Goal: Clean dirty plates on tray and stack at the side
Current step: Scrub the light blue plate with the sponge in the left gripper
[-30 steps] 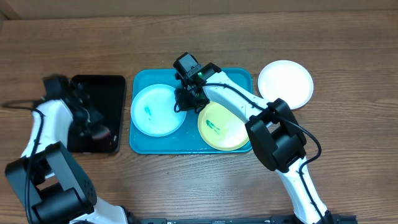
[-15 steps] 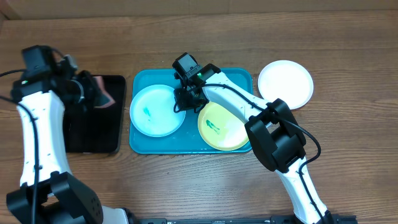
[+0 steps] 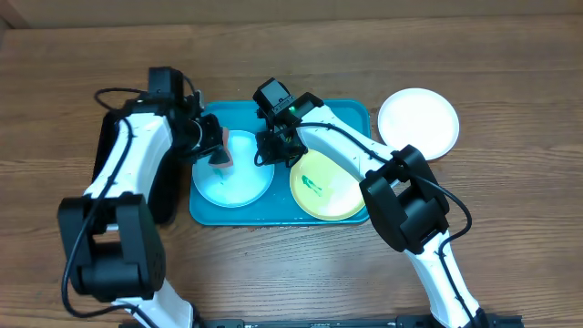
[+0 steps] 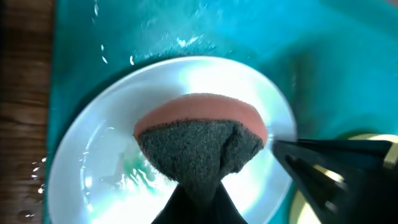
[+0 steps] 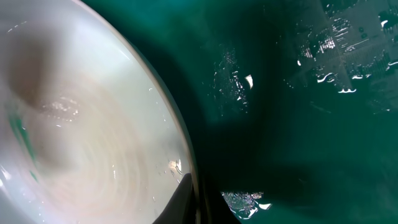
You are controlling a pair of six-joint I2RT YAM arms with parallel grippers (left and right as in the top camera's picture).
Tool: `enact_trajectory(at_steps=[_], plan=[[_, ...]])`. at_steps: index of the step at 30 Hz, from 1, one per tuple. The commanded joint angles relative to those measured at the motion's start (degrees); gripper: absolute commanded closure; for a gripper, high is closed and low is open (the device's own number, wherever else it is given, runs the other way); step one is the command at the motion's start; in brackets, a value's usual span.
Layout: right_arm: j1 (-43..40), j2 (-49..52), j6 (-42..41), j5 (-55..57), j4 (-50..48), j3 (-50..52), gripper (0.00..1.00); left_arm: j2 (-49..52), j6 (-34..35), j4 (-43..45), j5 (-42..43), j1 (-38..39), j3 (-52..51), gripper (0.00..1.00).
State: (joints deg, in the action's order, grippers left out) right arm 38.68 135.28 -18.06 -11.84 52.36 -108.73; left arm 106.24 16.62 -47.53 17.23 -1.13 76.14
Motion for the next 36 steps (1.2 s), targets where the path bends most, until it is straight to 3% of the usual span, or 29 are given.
enact_trajectory(at_steps=[1,9,16,19,24,27,33,36], plan=[[0.57,0.28,-0.22,1.7,1.03,1.53,0.96,2.43,2.99,-0.04,-3.23,0.74,-0.02,0.95],[0.42,0.28,-0.22,1.73,-0.04,1.53,0.96,7.78,3.67,-0.2,-3.78,2.56,-0.02,0.96],[0.24,0.28,-0.2,2.99,-0.81,1.53,0.96,13.25,3.08,-0.42,-9.9,4.44,-0.02,0.96],[0.24,0.28,-0.2,3.48,-0.66,1.53,0.96,14.34,3.04,-1.05,-16.39,4.46,-0.02,0.94],[0.24,0.28,-0.2,3.61,-0.68,1.53,0.96,14.05,3.08,-5.79,-34.01,3.72,0.52,0.96],[0.24,0.28,-0.2,4.79,-0.66,1.53,0.96,14.01,3.08,-8.44,-38.4,3.37,1.84,0.96],[0.24,0.28,-0.2,5.4,-0.66,1.53,0.96,13.99,3.13,-14.14,-37.77,3.32,8.48,0.96],[0.24,0.28,-0.2,5.38,-0.68,1.53,0.96,13.99,3.06,-15.26,-28.87,3.41,11.98,0.96]])
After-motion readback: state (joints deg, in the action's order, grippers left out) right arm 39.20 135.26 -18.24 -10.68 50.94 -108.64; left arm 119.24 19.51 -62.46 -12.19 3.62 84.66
